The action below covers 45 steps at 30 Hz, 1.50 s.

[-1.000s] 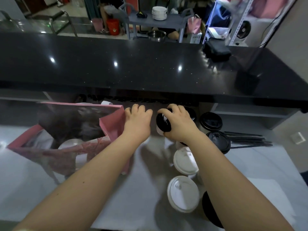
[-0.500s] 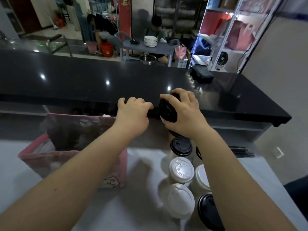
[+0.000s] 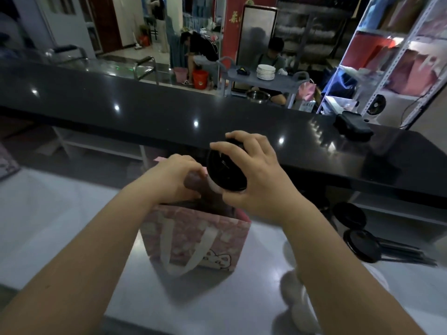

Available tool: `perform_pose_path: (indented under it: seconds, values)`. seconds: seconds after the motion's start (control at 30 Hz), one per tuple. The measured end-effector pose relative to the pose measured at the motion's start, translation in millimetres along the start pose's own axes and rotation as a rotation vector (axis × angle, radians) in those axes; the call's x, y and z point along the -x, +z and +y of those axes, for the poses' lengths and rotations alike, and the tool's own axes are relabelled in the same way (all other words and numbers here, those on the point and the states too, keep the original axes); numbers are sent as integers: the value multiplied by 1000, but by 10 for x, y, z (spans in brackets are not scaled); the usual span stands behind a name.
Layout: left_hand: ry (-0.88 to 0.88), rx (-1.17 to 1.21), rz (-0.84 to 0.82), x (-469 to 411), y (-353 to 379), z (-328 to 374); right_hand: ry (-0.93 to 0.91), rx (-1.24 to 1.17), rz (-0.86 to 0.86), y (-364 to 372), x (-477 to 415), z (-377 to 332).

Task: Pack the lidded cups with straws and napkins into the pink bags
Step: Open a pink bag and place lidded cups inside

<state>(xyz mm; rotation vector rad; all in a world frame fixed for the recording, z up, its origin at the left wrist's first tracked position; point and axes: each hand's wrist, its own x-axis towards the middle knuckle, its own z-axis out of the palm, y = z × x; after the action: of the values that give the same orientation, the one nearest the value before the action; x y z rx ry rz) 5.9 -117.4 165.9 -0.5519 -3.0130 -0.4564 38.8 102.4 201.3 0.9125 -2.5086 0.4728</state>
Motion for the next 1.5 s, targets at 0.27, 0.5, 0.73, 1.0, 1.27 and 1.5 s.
perform_pose_path:
  seconds: [0.27,0.5,0.73,1.0,1.27,1.5]
  values:
    - [96,-24,-8,72,42,-292,149,35,1,347,-88,-192]
    - [107,-72,-159,58,139,-442,213,-7,-206,697,-128,-273]
    - [131,-274,-210,116,336,-480,370,69,-448,946,-58,-167]
    - [205,-379,-198,188,505,-423,356,416,-542,1262,-85,-242]
    - [196,-311,-200,242,414,-562,479,157,-708,1390,-18,-178]
    - [244,-137,-197,299,317,-609,505,142,-709,1400,9,-202]
